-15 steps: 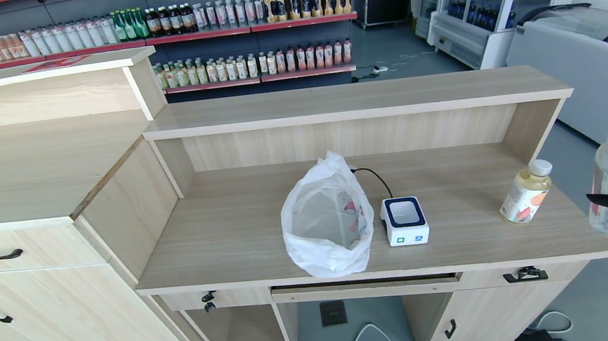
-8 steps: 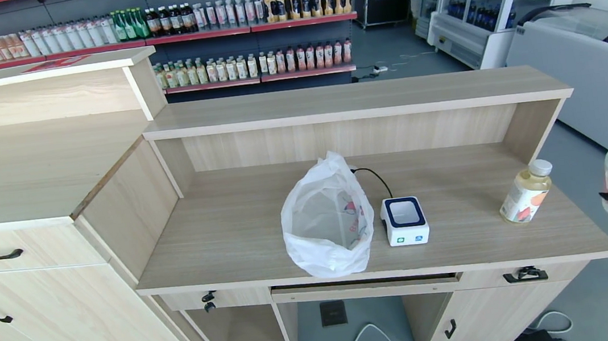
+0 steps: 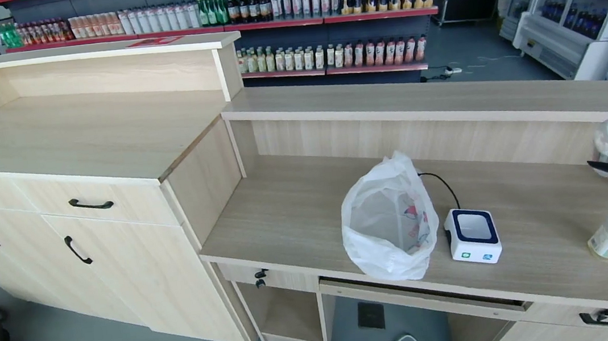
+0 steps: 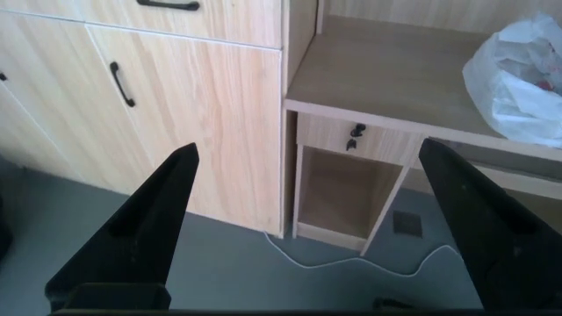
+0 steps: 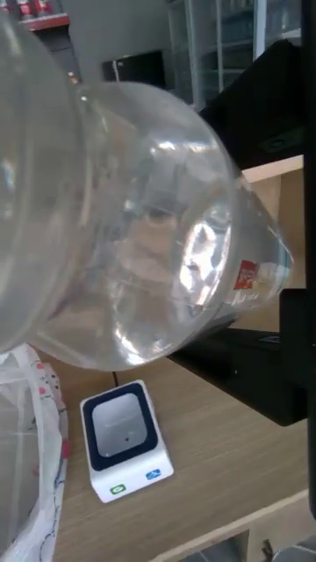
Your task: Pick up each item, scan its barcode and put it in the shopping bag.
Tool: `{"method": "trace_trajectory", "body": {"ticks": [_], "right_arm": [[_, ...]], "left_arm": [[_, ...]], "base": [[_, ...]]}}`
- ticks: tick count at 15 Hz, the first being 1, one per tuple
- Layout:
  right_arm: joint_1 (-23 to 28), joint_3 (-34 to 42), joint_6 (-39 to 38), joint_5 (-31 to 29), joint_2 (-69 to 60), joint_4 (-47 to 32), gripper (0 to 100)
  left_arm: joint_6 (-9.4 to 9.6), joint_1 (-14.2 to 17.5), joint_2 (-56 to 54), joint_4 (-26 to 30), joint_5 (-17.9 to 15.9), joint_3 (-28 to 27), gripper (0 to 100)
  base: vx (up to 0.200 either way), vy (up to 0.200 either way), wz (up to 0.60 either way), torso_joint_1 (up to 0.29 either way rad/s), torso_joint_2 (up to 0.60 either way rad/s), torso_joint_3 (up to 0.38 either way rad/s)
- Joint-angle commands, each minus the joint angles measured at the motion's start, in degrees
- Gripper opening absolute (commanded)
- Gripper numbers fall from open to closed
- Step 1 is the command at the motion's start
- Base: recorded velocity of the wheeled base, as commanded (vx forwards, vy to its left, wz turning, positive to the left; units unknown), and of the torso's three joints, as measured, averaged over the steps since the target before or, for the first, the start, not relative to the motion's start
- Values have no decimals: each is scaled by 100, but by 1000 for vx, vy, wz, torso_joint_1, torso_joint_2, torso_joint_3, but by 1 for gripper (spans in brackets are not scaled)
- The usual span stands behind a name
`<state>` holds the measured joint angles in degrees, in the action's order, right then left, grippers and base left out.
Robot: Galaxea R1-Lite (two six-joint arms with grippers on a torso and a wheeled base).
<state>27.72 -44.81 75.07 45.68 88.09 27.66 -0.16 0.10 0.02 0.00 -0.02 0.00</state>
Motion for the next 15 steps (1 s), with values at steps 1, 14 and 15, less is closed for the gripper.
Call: {"method": "trace_trajectory", "body": {"ticks": [1,14,15], "right_arm": [[-135,-195,-10,20,666,257,0],[-856,-274,-186,275,2757,2068,0],[-891,-274,-194,275,2828,2156,0]], "left_arm": [[-2,-1,-2,0,2,0,100],[-2,-1,-2,0,2,0,100],[-2,-1,-2,0,2,0,100]], "base": [[0,0,0,0,0,0],[0,0,0,0,0,0],[0,0,0,0,0,0]]}}
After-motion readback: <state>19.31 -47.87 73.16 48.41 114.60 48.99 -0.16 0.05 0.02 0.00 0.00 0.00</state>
